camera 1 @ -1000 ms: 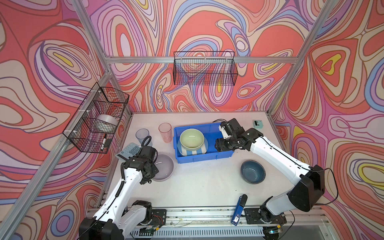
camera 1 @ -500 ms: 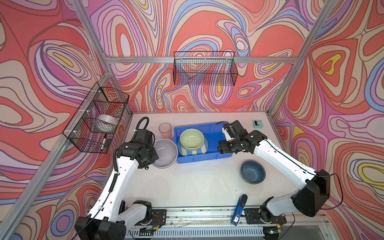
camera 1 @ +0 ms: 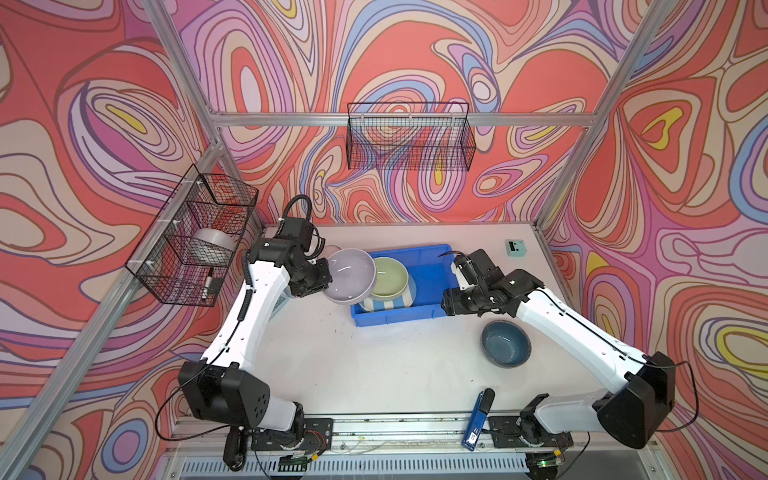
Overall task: Place the mixed dishes into the plastic bin
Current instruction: 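Lift the lavender bowl and carry it over the bin with the left gripper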
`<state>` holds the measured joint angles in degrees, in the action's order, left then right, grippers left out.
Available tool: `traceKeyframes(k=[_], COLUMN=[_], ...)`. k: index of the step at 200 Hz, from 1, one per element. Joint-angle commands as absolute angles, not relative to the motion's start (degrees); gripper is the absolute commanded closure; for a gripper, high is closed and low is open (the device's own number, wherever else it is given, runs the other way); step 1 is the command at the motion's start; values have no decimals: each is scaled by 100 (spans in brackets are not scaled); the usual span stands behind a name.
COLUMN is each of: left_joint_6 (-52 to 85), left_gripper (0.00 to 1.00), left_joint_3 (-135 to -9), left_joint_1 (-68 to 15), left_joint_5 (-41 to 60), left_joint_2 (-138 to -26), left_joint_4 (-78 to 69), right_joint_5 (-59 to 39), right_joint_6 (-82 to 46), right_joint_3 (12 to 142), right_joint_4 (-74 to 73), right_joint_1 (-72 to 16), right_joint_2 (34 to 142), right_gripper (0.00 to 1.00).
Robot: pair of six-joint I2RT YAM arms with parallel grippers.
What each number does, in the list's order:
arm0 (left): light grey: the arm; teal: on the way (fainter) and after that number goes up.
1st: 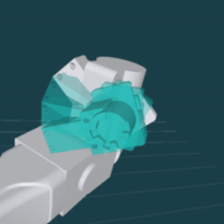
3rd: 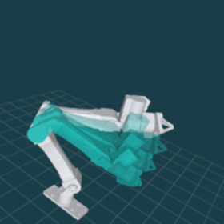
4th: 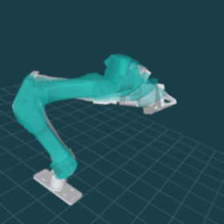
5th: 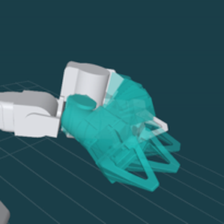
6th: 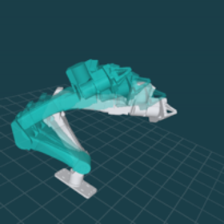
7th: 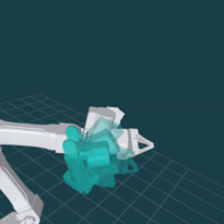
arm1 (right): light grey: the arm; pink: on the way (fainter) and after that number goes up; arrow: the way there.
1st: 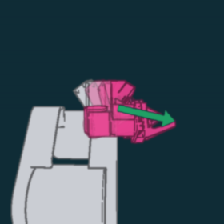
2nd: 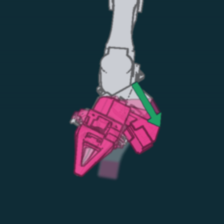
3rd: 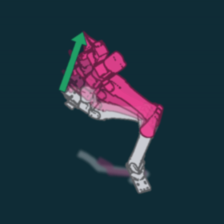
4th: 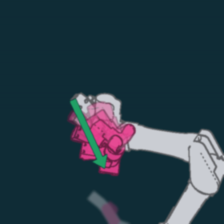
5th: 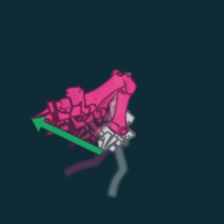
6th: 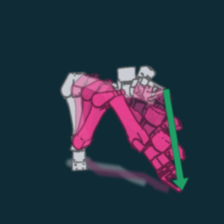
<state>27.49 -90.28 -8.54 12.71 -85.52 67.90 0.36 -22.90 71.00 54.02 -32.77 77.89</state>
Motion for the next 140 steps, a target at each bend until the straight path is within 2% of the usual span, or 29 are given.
traceKeyframes(k=[1,80,140], left_joint_6=[2555,2347,2346], left_gripper=[100,100,100], left_joint_3=[-9633,-11420,-11958], left_joint_1=[-861,-1481,-1915], left_joint_5=[1786,1442,953], left_joint_2=[-8828,-10459,-11278], left_joint_4=[6746,7320,7242], right_joint_5=[154,170,172], right_joint_6=[-2345,-2429,-2517], right_joint_3=[7031,6961,6869], right_joint_4=[5517,5579,5581], right_joint_1=[-3313,-3313,-3313], right_joint_2=[7644,7497,7357], right_gripper=[31,31,31])
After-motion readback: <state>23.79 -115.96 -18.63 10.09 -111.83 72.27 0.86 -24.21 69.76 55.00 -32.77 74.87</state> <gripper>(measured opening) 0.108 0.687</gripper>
